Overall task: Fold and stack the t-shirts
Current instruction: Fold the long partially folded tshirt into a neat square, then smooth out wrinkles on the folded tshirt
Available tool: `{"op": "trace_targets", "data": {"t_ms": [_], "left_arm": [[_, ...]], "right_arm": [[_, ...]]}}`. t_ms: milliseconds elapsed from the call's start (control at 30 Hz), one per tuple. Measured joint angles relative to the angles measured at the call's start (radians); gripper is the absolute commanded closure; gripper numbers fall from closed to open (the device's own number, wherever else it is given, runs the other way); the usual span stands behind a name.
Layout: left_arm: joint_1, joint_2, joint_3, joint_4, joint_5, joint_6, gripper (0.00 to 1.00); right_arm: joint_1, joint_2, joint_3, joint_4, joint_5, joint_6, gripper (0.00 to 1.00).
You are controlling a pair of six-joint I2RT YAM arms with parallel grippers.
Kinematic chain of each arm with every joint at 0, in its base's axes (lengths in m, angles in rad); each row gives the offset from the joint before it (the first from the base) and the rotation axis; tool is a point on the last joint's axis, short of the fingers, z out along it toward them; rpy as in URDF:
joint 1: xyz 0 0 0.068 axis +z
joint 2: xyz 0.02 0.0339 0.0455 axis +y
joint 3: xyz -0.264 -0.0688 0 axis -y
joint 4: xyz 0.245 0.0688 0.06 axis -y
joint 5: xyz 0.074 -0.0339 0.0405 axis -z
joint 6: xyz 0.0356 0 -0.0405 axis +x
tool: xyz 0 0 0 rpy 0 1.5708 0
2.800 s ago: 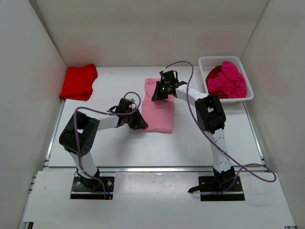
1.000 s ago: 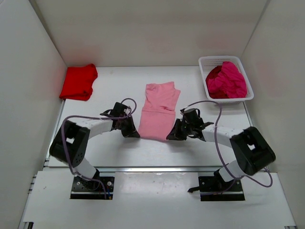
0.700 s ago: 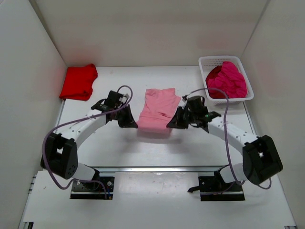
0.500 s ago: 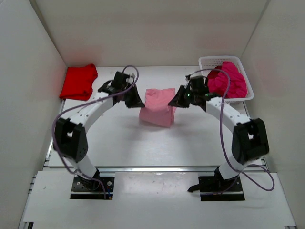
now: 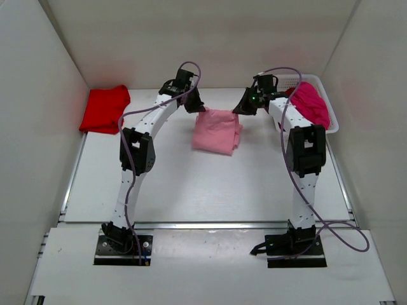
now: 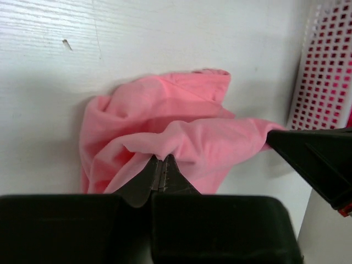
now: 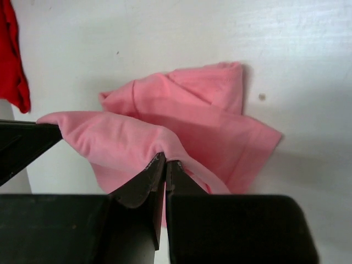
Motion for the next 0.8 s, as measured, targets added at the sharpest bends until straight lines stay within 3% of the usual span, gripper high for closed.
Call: {"op": "trace_targets", "data": {"t_ms": [100,200,267,300,367,467,533,567,600,800], "left_arm": [[0.008,0.076,0.069,-0.008,-0.01,-0.016,0.85],[0.016,0.134,0.109,-0.005,-0.016,-0.039,0.58],[0.022,0.158,0.116,0.003,-0.021,-0.058,0.32],[0.026,0.164,0.118,0.008,-0.024,-0.065,0.24],[0.035,0.162,0.118,0.022,-0.034,-0.077,0.2],[0.048,0.129,0.098,0.053,-0.043,-0.078,0.32],[0.054,0.071,0.03,0.075,-0.049,-0.069,0.51],[0.054,0.039,-0.011,0.087,-0.05,-0.062,0.66],[0.051,0.002,-0.056,0.101,-0.047,-0.061,0.74],[-0.021,-0.047,-0.143,0.18,0.028,-0.073,0.73]], "right_arm": [[-0.005,0.126,0.161,-0.064,0.004,-0.018,0.97],[-0.005,0.249,0.323,-0.123,0.021,-0.031,0.77],[-0.005,0.3,0.393,-0.158,0.031,-0.027,0.66],[-0.005,0.315,0.418,-0.176,0.034,-0.027,0.62],[-0.006,0.373,0.555,-0.261,0.045,-0.033,0.61],[-0.006,0.472,0.825,-0.351,0.056,-0.05,0.72],[-0.001,0.474,0.889,-0.385,0.057,-0.06,0.93],[0.003,0.474,0.917,-0.41,0.058,-0.068,0.97],[0.006,0.474,0.937,-0.428,0.062,-0.071,1.0],[0.053,0.486,0.967,-0.523,0.039,-0.092,1.0]]}}
